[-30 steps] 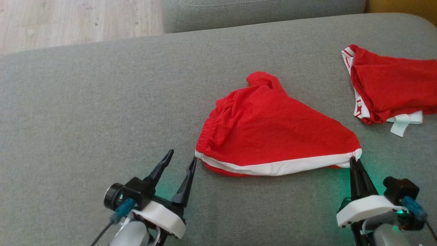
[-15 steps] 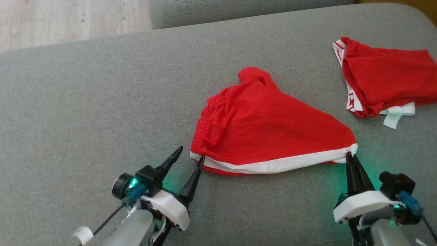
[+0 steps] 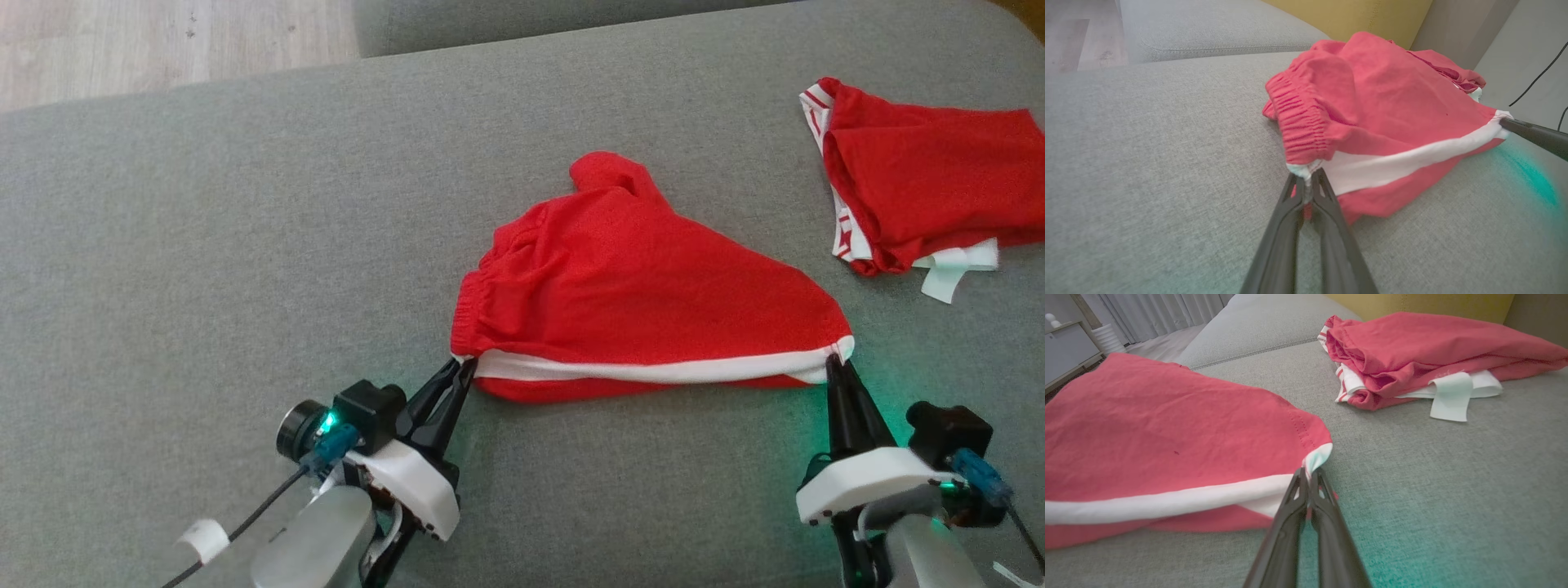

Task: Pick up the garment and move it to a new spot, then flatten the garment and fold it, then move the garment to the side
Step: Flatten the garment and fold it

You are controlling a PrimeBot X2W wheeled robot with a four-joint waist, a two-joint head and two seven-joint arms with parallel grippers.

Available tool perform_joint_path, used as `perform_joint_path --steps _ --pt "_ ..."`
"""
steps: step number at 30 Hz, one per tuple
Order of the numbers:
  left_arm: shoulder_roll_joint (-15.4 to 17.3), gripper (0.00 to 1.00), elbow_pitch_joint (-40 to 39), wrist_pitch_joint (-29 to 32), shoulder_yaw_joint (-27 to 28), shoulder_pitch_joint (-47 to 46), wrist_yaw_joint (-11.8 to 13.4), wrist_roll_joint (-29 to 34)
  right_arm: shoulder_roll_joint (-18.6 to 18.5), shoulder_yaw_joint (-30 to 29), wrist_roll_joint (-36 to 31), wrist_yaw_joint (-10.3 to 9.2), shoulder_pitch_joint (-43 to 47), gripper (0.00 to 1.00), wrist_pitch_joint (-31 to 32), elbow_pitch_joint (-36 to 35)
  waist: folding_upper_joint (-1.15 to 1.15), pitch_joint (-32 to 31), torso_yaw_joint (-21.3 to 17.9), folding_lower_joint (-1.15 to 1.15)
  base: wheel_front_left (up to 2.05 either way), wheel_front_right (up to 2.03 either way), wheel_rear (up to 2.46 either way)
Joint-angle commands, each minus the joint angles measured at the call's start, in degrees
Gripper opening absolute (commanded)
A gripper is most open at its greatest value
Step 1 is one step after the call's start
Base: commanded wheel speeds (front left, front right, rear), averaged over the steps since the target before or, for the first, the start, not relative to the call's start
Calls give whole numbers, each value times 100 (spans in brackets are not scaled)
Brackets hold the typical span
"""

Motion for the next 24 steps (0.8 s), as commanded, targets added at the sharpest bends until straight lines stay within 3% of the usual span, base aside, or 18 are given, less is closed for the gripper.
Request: perform_joint_path --steps 1,9,15,24 --pt "138 0 -166 -47 143 -215 9 -34 -28 141 -2 39 -161 0 -63 -143 0 -7 14 0 0 0 0" --pt "312 0 -496 -47 320 -106 9 8 -28 147 -107 39 -188 0 -70 -186 0 -144 107 0 0 0 0" --pt "536 0 -996 -47 660 -104 9 161 -81 159 -374 39 -352 0 -64 -614 0 -353 158 0 0 0 0" --pt "1184 0 -1737 16 827 -872 9 648 -680 792 -391 39 -1270 0 363 -1716 0 -817 221 0 0 0 0"
